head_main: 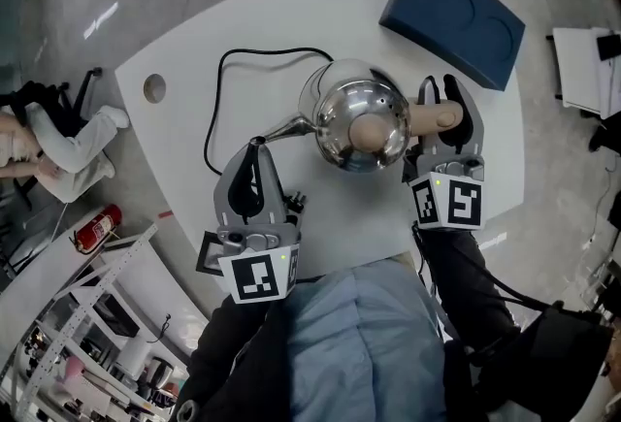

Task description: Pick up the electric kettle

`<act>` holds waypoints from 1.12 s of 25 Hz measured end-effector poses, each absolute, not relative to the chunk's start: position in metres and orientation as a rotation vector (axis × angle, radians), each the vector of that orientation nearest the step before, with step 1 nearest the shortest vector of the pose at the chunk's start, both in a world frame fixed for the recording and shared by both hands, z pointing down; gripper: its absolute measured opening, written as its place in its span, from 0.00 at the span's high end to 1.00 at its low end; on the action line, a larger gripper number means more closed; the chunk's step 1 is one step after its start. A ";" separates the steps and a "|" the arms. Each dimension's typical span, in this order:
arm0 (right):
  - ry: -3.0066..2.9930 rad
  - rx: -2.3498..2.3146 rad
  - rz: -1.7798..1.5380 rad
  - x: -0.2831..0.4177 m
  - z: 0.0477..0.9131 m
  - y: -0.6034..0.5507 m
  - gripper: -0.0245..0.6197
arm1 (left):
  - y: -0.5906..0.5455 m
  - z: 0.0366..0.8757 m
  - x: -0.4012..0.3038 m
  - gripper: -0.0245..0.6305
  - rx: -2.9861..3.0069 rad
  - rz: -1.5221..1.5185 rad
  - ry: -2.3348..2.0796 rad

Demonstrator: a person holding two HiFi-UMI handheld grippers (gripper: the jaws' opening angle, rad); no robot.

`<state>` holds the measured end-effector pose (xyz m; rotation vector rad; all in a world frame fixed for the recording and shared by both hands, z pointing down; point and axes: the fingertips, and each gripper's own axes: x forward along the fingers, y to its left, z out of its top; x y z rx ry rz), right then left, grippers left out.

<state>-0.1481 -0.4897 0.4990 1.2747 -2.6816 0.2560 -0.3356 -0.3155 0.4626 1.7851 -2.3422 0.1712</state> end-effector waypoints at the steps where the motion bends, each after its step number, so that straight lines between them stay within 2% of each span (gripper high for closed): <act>1: -2.682 1.258 0.273 -0.148 0.499 -0.489 0.75 | -0.315 0.461 -0.335 0.96 1.781 0.167 -2.346; 12: -2.634 1.260 0.443 -0.149 0.480 -0.488 0.74 | -0.302 0.428 -0.330 0.96 1.741 0.120 -2.423; 23: -2.750 1.190 0.346 -0.132 0.376 -0.468 0.74 | -0.282 0.332 -0.299 0.96 1.761 -0.025 -2.602; 28: -2.800 1.149 0.336 -0.128 0.364 -0.457 0.74 | -0.270 0.316 -0.304 0.96 1.704 -0.061 -2.697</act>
